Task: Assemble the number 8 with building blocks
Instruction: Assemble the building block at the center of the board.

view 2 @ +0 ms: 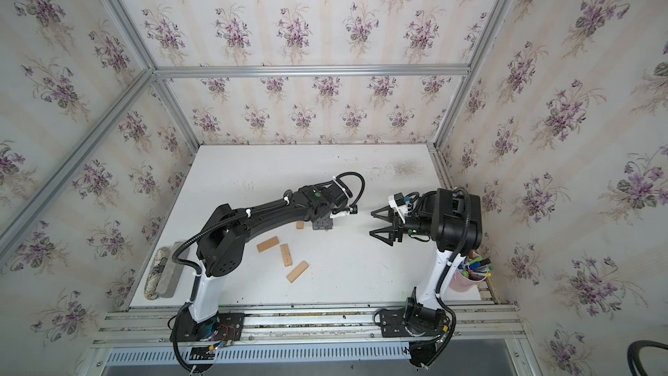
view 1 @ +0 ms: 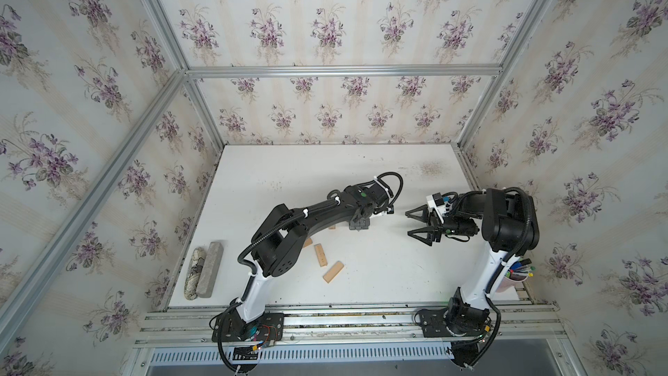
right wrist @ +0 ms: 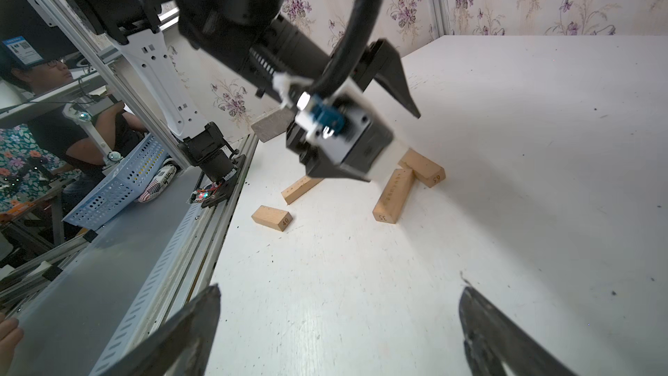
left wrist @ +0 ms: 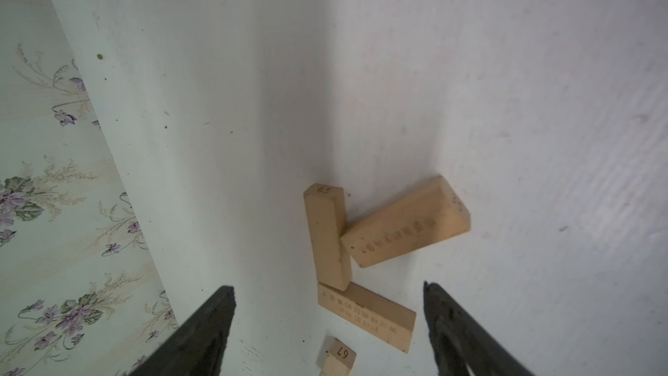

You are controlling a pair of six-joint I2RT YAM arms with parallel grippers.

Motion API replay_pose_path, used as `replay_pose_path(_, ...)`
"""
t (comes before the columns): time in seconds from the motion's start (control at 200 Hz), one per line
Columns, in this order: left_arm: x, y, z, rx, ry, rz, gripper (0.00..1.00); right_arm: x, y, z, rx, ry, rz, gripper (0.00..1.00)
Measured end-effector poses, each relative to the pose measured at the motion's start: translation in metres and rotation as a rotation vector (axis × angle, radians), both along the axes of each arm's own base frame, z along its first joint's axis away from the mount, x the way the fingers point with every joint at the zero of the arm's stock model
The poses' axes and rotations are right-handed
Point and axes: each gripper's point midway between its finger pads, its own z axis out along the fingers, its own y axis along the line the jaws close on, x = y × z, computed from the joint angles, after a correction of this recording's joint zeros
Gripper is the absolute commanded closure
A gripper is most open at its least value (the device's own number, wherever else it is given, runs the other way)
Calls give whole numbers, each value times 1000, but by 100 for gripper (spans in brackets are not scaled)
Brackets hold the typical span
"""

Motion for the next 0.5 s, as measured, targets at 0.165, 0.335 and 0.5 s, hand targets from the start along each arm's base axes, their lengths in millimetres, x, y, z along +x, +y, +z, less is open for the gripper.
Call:
replay_pose_path(0.165, 8, 1, -3, -87, 94, 66, 16, 0, 0, 0, 0, 0, 0, 0)
replay_pose_path(0.335, 31, -2, -13, -121, 105, 168, 26, 0, 0, 0, 0, 0, 0, 0)
replay_pose_path(0.5, 21, -13, -56, -14, 107, 158, 28, 0, 0, 0, 0, 0, 0, 0)
